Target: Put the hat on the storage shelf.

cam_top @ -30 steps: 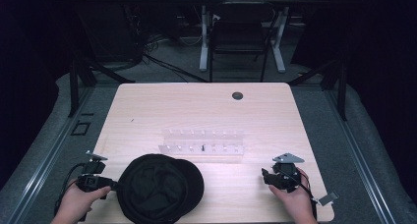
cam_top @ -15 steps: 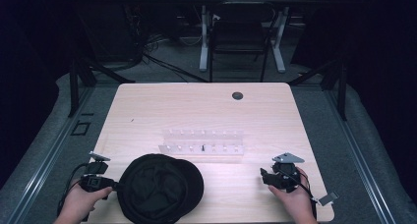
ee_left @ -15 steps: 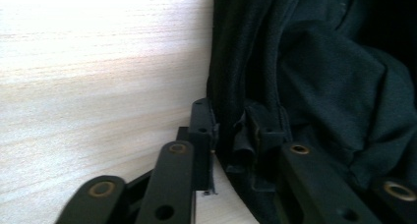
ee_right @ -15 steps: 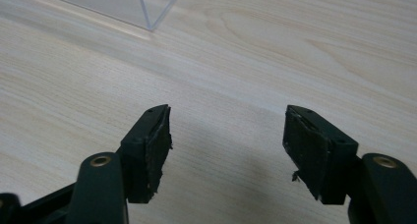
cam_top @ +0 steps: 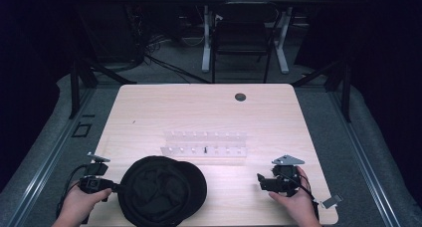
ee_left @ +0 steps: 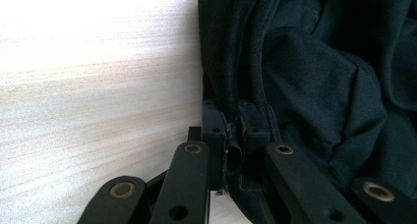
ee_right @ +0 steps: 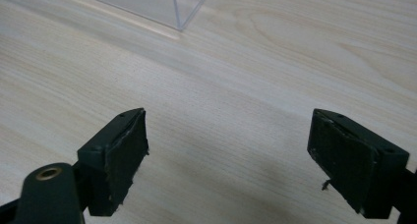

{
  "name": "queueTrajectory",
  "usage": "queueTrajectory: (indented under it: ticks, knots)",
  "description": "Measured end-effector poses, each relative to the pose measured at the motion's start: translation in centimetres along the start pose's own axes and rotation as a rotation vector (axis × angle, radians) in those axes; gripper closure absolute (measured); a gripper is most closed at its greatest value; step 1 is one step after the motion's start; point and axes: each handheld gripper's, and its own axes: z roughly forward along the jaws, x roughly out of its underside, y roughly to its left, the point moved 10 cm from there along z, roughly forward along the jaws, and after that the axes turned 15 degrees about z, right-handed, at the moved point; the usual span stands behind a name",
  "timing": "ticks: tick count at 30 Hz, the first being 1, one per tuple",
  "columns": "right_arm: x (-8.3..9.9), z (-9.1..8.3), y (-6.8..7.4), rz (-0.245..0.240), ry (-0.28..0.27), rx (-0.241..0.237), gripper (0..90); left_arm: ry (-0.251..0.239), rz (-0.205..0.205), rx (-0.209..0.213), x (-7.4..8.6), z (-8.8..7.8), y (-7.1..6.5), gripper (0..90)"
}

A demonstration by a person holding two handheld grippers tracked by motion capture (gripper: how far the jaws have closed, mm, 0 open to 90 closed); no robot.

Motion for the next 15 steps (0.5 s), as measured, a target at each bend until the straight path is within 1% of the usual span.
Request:
queueTrajectory:
  ticks: [1,2,3,4,8,12,13,15]
  knots:
    - [0.0,0.0,0.1,0.001,0.004,-0.001,14.3,-0.011,0.002,-0.001,-0.1,0.0,0.0,84.5]
    - [0.1,0.0,0.1,-0.003,0.008,-0.002,14.0,-0.012,0.013,-0.005,-0.1,-0.2,0.0,84.5]
    - [0.1,0.0,0.2,-0.005,0.007,-0.006,13.7,-0.02,-0.001,0.001,-0.2,-0.2,-0.2,84.6]
    - [0.0,0.0,0.2,-0.014,-0.003,-0.008,13.3,-0.02,0.004,0.002,-0.2,-0.3,-0.2,84.6]
    - [0.0,-0.1,0.2,-0.015,0.001,-0.004,12.9,-0.025,0.006,0.007,-0.4,-0.6,-0.4,84.8]
    - [0.1,-0.1,0.0,-0.019,0.005,0.01,15.9,-0.033,0.014,0.017,-0.7,-1.2,-0.6,84.8]
    - [0.1,0.0,-0.1,-0.018,0.003,0.012,17.7,-0.037,0.007,0.022,-0.7,-1.3,-0.8,84.9]
    - [0.1,0.0,-0.2,-0.019,0.0,0.02,19.6,-0.043,0.019,0.025,-1.0,-1.8,-1.1,84.9]
